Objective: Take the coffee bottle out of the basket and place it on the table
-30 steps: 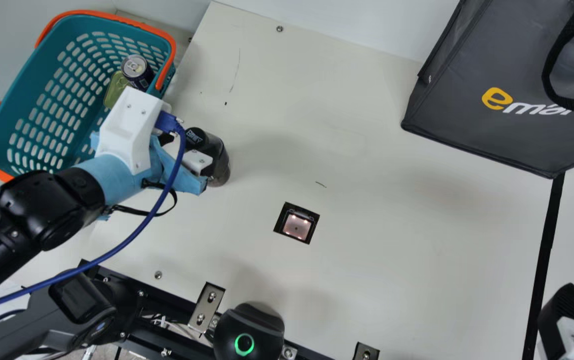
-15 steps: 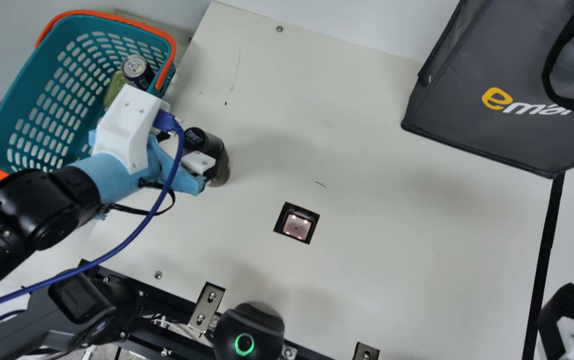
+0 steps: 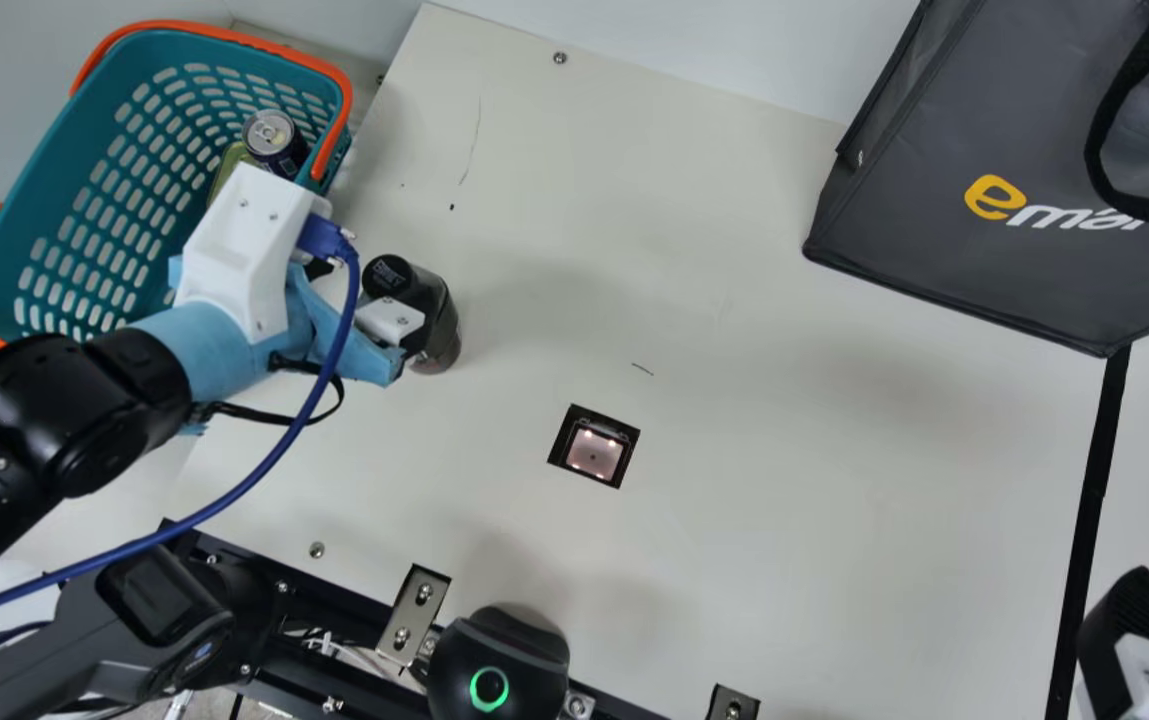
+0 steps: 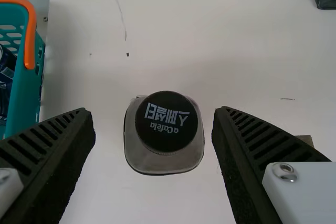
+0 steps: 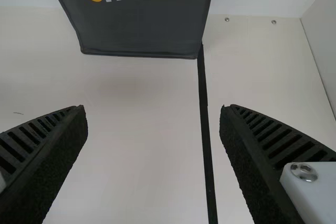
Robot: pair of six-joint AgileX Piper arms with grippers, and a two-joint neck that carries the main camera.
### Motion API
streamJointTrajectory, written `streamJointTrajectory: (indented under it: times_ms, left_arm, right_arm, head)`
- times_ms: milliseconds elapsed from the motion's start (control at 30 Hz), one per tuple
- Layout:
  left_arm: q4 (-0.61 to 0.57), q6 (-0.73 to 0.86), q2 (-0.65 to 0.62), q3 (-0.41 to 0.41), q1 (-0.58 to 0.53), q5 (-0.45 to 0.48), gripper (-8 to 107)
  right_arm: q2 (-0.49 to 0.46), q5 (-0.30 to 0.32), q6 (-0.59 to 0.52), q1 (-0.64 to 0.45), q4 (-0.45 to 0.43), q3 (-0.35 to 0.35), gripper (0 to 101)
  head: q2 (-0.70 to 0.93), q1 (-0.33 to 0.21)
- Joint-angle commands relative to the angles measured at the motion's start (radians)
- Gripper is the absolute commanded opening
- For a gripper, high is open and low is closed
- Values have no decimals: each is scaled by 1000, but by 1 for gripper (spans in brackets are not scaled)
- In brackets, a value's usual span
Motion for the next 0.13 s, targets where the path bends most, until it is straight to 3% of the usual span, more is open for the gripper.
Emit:
streamJointTrajectory:
  times_ms: [0,100]
  left_arm:
    - [-4,3,-1,-1,3,1,90]
    - [-10,8,-3,-1,6,-1,90]
  right_arm:
    - [0,0,0,0,0,0,91]
    - [0,0,0,0,0,0,91]
  head:
    - [4,-26]
    - [4,-26]
